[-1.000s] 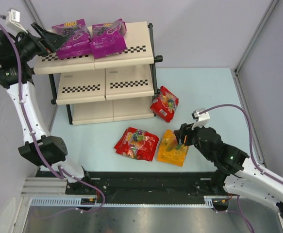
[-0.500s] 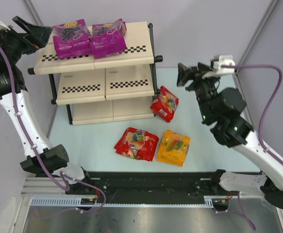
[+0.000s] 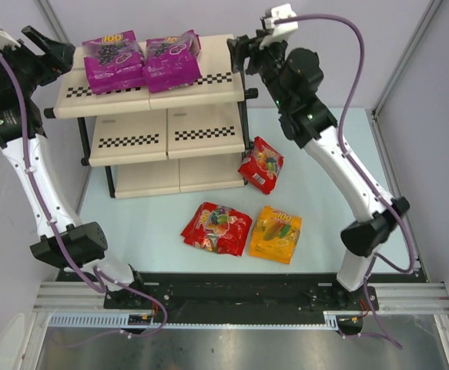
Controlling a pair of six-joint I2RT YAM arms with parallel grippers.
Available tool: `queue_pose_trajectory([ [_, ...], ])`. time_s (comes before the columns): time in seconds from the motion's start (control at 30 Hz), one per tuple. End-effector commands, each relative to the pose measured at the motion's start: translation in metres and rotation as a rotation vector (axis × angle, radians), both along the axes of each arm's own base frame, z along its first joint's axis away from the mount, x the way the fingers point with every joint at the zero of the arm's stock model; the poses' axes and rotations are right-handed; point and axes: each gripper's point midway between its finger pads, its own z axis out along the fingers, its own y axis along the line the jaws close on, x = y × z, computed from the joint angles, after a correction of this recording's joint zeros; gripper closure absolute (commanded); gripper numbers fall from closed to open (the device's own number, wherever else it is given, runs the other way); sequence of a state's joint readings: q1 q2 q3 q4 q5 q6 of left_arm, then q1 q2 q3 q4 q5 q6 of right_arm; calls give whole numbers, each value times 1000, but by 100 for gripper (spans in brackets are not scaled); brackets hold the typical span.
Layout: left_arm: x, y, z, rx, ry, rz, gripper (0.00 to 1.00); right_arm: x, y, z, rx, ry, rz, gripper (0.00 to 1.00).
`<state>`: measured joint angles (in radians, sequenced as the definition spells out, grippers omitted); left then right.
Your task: Place and organize the candy bags onto the shelf
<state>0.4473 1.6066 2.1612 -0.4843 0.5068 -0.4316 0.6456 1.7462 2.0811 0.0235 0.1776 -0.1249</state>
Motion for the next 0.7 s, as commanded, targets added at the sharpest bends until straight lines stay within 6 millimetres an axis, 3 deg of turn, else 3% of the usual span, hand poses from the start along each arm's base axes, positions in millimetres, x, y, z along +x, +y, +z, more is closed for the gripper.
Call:
queue_pose_trajectory([
  [0.0, 17, 6, -6, 79, 22, 67, 16, 17, 22, 15, -35, -36, 101, 24],
  [0.03, 22, 7, -9, 84, 33, 69, 17, 23, 26, 10, -42, -29, 104, 24],
  [0.07, 23, 7, -7, 101, 31, 77, 18, 21, 24, 25, -28, -58, 107, 24],
  [0.1, 31, 5, -15, 100, 53, 75, 19, 26, 27, 24, -31, -60, 109, 24],
  [0.13, 33, 7, -17, 102, 60, 94, 20, 39, 35, 10, -44, -45, 107, 24],
  [0.17, 34, 7, -15, 111, 57, 102, 20, 39, 35, 16, -34, -62, 105, 23],
  [0.37, 41, 19, -29, 129, 107, 175, 23, 55, 45, 2, -19, -63, 114, 24],
  [0.53, 48, 16, -33, 141, 114, 180, 24, 62, 50, -5, -16, -57, 117, 24],
  [0.67, 59, 0, -34, 166, 118, 146, 24, 65, 60, -13, -26, -61, 152, 24],
])
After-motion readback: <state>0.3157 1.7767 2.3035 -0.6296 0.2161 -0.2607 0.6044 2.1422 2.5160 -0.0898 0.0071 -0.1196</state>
